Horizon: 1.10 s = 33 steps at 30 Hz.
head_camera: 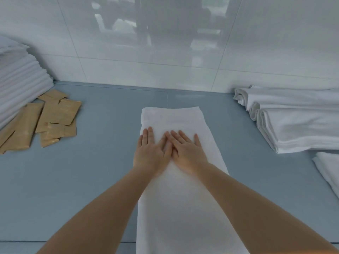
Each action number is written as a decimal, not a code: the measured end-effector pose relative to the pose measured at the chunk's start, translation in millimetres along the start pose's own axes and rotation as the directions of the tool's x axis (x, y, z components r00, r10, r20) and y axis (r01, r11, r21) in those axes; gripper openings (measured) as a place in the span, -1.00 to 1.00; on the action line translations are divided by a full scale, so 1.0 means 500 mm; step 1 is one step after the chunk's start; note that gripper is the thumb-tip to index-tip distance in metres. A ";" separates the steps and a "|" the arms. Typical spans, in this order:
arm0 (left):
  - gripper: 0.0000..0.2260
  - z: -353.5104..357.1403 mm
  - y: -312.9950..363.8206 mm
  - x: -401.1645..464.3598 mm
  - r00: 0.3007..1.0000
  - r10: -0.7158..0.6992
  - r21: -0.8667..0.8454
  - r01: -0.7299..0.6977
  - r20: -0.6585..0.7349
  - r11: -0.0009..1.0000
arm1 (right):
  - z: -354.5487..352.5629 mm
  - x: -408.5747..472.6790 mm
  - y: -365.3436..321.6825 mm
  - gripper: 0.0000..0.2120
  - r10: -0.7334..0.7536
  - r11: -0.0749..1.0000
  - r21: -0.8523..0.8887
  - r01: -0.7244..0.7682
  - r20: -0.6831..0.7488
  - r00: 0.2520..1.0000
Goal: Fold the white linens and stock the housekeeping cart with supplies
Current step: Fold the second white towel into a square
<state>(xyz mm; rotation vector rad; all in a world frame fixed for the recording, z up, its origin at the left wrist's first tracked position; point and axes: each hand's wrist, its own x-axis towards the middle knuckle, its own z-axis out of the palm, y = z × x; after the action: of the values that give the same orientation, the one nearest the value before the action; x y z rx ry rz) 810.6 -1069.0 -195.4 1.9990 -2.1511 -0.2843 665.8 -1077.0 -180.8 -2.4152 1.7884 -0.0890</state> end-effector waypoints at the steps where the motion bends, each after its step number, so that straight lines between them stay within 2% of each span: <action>1: -0.38 0.002 -0.004 0.006 1.000 -0.003 -0.004 0.003 -0.001 1.000 | 0.004 0.004 0.004 -0.49 -0.028 1.000 -0.010 0.028 0.016 0.999; 2: -0.34 0.005 -0.007 0.009 1.000 -0.001 0.005 0.001 -0.002 1.000 | 0.006 0.002 0.019 -0.49 -0.009 1.000 -0.022 0.010 0.037 0.999; 4: -0.28 0.007 -0.009 0.013 1.000 0.005 0.035 -0.005 0.003 0.999 | -0.001 -0.006 0.068 -0.47 0.132 0.991 -0.041 -0.130 0.063 0.989; 6: -0.25 0.004 -0.005 0.013 1.000 0.001 0.033 -0.001 0.007 0.999 | -0.025 -0.008 0.113 -0.47 0.291 0.951 -0.130 -0.280 0.078 0.953; 7: -0.24 0.003 -0.004 0.012 1.000 0.001 0.030 -0.001 0.009 1.000 | -0.038 -0.002 0.119 -0.47 0.317 0.937 -0.181 -0.300 0.072 0.946; 8: -0.23 0.003 -0.004 0.010 1.000 0.002 0.028 -0.002 0.014 1.000 | -0.045 0.003 0.108 -0.47 0.293 0.942 -0.196 -0.274 0.073 0.953; 11: -0.20 0.000 -0.003 0.009 1.000 0.000 0.023 0.000 0.017 1.000 | -0.014 -0.017 0.030 -0.47 0.079 0.994 -0.084 -0.071 0.097 0.992; 12: -0.21 -0.001 -0.003 0.011 1.000 -0.001 0.021 0.001 0.019 1.000 | -0.002 -0.033 0.018 -0.46 0.048 0.997 -0.057 -0.043 0.094 0.994; 13: -0.21 -0.001 -0.004 0.010 1.000 -0.003 0.021 0.002 0.026 1.000 | 0.005 -0.050 0.024 -0.46 0.061 0.997 -0.043 -0.057 0.082 0.995; 17: -0.22 -0.001 -0.005 0.011 0.999 -0.010 0.052 0.008 0.032 0.999 | -0.022 -0.100 0.105 -0.47 0.317 0.946 -0.101 -0.309 0.078 0.945; 19: -0.23 0.001 -0.003 0.014 1.000 -0.012 0.052 0.010 0.022 0.999 | -0.025 -0.123 0.098 -0.47 0.293 0.950 -0.132 -0.283 0.062 0.954; 22: -0.23 -0.005 0.004 0.018 0.999 -0.001 0.074 -0.002 0.033 0.997 | 0.003 -0.161 0.025 -0.43 0.187 0.982 -0.039 -0.186 0.043 0.981; 27: -0.36 -0.032 0.022 0.022 1.000 -0.008 0.083 0.009 -0.008 0.997 | 0.017 -0.131 0.001 -0.44 0.227 0.973 -0.049 -0.226 0.017 0.974; 30: -0.47 -0.012 0.025 -0.024 0.998 0.061 0.011 -0.061 -0.032 0.998 | 0.006 -0.094 0.020 -0.46 0.234 0.971 -0.063 -0.231 0.048 0.971; 33: -0.49 0.005 -0.002 -0.060 0.995 0.105 0.035 -0.104 -0.002 0.994 | -0.011 -0.060 0.018 -0.48 0.215 0.975 -0.076 -0.209 0.082 0.973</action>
<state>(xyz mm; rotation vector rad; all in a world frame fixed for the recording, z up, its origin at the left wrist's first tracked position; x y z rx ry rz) 813.0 -1039.3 -198.4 1.8951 -2.2639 -0.2277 647.9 -1051.3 -175.7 -2.2139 2.0245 0.1020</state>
